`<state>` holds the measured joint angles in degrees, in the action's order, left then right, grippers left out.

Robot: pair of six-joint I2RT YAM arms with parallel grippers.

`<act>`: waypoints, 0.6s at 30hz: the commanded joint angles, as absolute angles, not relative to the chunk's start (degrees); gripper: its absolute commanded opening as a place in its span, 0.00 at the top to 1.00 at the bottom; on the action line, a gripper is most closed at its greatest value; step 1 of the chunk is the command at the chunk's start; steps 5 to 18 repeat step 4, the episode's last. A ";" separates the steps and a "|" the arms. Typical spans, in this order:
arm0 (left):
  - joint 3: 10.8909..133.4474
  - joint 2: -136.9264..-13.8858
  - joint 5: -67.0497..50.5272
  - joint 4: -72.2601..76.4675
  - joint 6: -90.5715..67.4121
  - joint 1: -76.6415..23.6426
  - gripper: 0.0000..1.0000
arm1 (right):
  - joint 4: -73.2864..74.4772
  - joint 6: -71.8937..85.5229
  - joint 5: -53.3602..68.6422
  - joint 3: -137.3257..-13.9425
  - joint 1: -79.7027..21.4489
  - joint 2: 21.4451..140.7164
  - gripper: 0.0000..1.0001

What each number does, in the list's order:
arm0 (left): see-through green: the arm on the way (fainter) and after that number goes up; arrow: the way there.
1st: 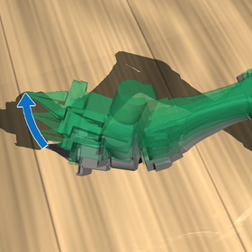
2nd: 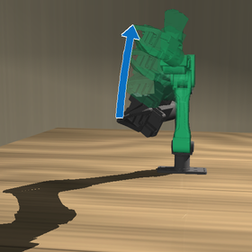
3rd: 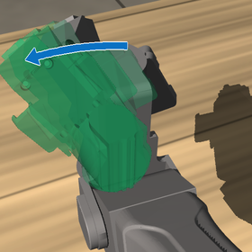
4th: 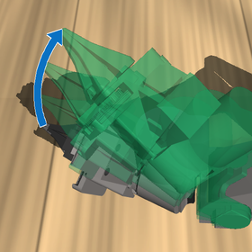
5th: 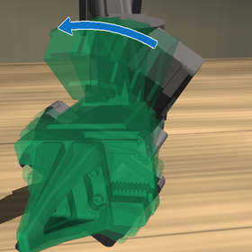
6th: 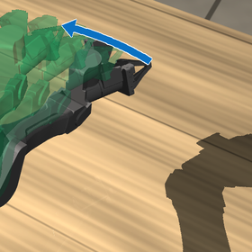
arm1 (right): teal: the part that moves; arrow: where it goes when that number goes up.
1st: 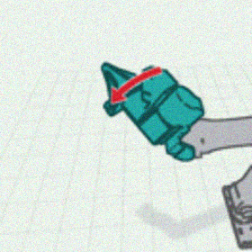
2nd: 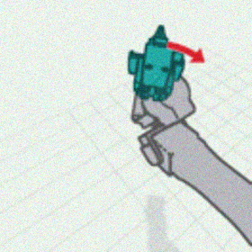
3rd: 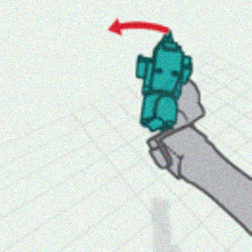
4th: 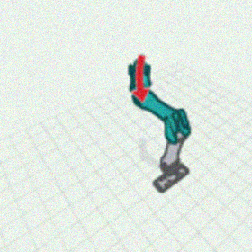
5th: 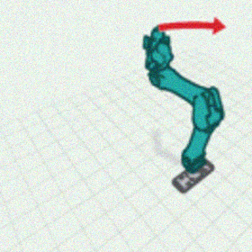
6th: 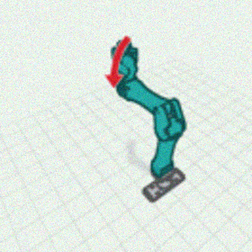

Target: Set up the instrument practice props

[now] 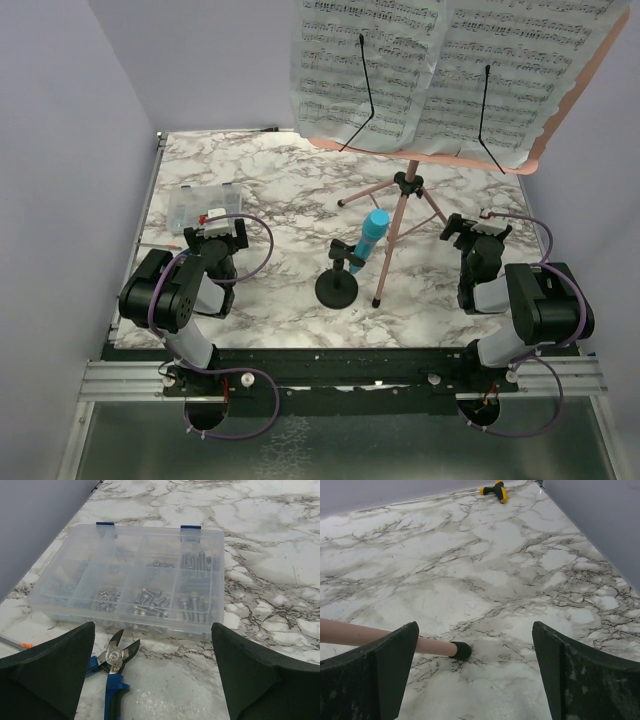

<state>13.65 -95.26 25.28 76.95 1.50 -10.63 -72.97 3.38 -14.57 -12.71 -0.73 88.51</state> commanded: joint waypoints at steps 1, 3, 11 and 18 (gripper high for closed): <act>14.92 -95.47 26.04 75.49 0.76 -10.79 0.01 | -73.39 2.79 -13.97 -13.15 -0.44 88.86 0.00; 15.03 -95.37 25.69 75.16 0.62 -10.64 0.01 | -73.39 2.81 -14.00 -13.10 -0.46 88.86 0.00; 14.92 -95.30 25.73 75.22 0.58 -10.64 0.01 | -73.39 2.80 -13.98 -13.16 -0.52 88.90 0.00; 14.92 -95.30 25.73 75.22 0.58 -10.64 0.01 | -73.39 2.80 -13.98 -13.16 -0.52 88.90 0.00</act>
